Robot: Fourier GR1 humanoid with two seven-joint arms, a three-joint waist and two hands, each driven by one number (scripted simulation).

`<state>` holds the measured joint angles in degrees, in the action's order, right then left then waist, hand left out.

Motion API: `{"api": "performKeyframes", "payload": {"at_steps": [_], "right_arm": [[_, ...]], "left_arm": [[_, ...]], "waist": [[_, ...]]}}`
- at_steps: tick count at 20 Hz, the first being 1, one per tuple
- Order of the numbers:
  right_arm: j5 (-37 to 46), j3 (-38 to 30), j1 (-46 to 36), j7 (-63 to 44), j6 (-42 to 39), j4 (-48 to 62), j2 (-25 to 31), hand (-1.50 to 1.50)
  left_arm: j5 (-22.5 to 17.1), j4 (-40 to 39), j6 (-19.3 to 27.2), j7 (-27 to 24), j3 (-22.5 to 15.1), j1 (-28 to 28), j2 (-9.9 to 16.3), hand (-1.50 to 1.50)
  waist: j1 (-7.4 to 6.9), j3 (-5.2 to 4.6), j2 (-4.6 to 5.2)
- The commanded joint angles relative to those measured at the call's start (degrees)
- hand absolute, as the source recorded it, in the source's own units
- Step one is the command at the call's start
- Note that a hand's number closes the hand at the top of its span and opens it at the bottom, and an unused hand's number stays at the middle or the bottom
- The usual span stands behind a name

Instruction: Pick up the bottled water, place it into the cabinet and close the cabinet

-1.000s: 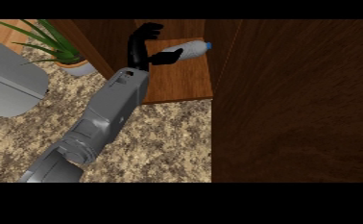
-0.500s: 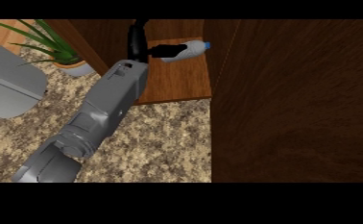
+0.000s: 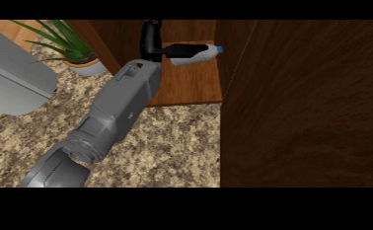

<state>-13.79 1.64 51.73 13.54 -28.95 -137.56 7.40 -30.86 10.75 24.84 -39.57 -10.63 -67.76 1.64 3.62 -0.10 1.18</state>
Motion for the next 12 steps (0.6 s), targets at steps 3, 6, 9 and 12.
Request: {"api": "performKeyframes", "payload": {"at_steps": [3,6,9,12], "right_arm": [[-6.43,-2.7,2.26,-2.61,0.16,-5.61,0.55,-1.5],[-3.89,0.09,1.34,-3.92,1.35,-6.18,-1.02,-1.5],[-3.44,0.8,2.28,-3.49,0.92,-5.73,-1.39,-1.5],[-2.76,2.57,1.39,-7.38,2.72,-9.05,-1.2,-1.5]], "left_arm": [[0.05,2.71,-2.81,-1.13,0.74,2.32,-1.59,-1.5],[0.1,4.9,-2.72,0.81,-0.19,2.82,-1.61,-1.5],[-0.59,10.88,-0.2,2.08,-2.48,6.14,-1.63,-1.5],[-3.82,15.66,-2.58,1.18,-6.41,12.45,-1.63,-1.5]], "waist": [[-2.22,0.07,-1.06],[-2.29,0.07,-1.13],[-3.13,0.09,-1.63],[-2.21,0.04,-1.39]]}}
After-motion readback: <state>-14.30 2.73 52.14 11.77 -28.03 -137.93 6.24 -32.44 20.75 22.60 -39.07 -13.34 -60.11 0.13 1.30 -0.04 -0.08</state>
